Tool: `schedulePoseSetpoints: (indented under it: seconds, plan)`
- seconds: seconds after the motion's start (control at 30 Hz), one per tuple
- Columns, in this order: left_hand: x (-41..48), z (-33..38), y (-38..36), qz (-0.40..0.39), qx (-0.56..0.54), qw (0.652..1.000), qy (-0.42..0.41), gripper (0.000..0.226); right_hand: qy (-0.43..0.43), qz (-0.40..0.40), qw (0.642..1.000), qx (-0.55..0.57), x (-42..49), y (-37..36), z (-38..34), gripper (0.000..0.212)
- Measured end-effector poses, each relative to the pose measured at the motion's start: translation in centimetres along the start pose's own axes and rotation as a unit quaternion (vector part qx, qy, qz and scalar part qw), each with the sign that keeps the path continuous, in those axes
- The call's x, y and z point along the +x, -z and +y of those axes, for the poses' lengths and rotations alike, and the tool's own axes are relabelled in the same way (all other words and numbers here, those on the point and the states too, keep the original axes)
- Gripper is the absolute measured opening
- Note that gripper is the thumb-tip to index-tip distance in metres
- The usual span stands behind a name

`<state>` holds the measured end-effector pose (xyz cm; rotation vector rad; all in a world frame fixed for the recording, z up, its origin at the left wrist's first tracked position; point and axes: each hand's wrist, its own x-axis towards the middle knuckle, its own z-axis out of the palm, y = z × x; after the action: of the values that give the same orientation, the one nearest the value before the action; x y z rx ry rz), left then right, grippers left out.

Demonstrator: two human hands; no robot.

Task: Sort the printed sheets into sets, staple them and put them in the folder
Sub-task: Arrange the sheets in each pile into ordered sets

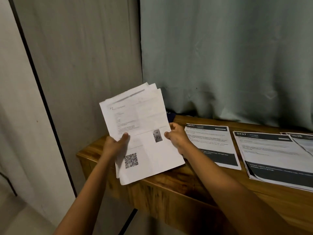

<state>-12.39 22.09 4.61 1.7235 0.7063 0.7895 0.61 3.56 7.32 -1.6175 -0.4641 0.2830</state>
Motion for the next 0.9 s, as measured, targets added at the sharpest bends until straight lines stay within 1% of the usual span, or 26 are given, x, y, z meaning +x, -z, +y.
schedulePoseSetpoints:
  seconds: [0.03,0.07,0.1,0.23,0.3,0.37,0.47,0.6,0.7,0.8,0.83,0.9]
  plan:
    - [0.2,0.5,0.1,-0.006,-0.038,0.999,-0.008,0.035,0.004,0.004,1.000,0.005,0.2,0.2,-0.3,0.031]
    - [0.6,0.9,0.1,-0.005,-0.062,0.998,-0.017,0.037,0.008,0.009,1.000,0.010,0.6,0.2,-0.6,0.030]
    - [0.8,1.5,0.1,0.006,-0.069,0.997,-0.026,0.038,0.012,0.016,1.000,0.010,0.9,0.2,-0.9,0.030]
    - [2.0,5.0,-0.5,0.045,-0.010,0.993,-0.111,0.012,0.064,0.057,0.996,0.000,1.8,-0.3,-2.6,0.028]
    - [1.9,6.8,-1.1,0.056,0.020,0.985,-0.165,0.011,0.106,0.086,0.991,-0.015,1.8,-0.9,-3.5,0.025]
    - [1.9,7.8,-1.7,0.075,0.032,0.972,-0.219,0.012,0.127,0.112,0.985,-0.031,1.8,-1.3,-4.0,0.025]
    - [1.9,7.9,-1.8,0.074,0.031,0.964,-0.255,0.019,0.134,0.124,0.982,-0.053,2.1,-1.5,-3.7,0.026]
    - [2.2,7.1,-0.8,0.050,0.003,0.964,-0.260,0.032,0.125,0.112,0.986,-0.005,2.0,-1.2,-2.9,0.029]
    - [2.6,7.0,-0.4,0.057,-0.007,0.963,-0.264,0.041,0.100,0.099,0.989,0.050,2.2,-1.3,-2.7,0.025]
    - [3.0,6.8,-0.4,0.061,-0.012,0.962,-0.266,0.039,0.078,0.091,0.989,0.091,2.3,-1.6,-3.1,0.024]
    - [3.2,6.8,-0.4,0.067,-0.011,0.963,-0.262,0.035,0.078,0.089,0.989,0.093,2.2,-1.7,-3.3,0.025]
    - [3.3,7.1,-0.4,0.071,-0.007,0.963,-0.260,0.020,0.090,0.089,0.988,0.085,2.2,-2.0,-3.7,0.025]
